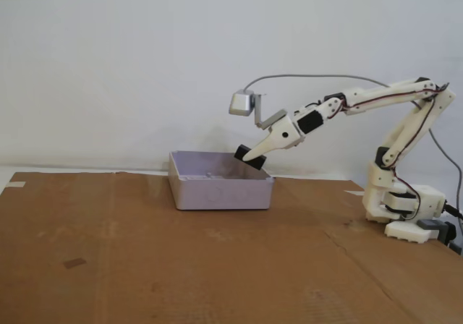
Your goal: Grasp a block and put it in the box.
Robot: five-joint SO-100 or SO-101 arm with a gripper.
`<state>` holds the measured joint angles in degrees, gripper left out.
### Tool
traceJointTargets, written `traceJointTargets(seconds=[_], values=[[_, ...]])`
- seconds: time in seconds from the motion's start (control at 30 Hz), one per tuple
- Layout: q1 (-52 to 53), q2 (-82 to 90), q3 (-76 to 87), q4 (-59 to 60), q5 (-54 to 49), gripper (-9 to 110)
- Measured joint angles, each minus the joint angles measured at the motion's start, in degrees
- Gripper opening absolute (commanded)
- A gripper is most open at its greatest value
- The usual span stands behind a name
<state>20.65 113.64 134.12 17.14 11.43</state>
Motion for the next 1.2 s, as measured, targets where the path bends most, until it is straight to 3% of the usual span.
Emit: traceJointTargets(seconds=[0.53,1.2], values=[[4.8,-10.6,-13.9,0.0,0.0,4],[5.3,-19.3,-16.2,0.0,0.0,4]])
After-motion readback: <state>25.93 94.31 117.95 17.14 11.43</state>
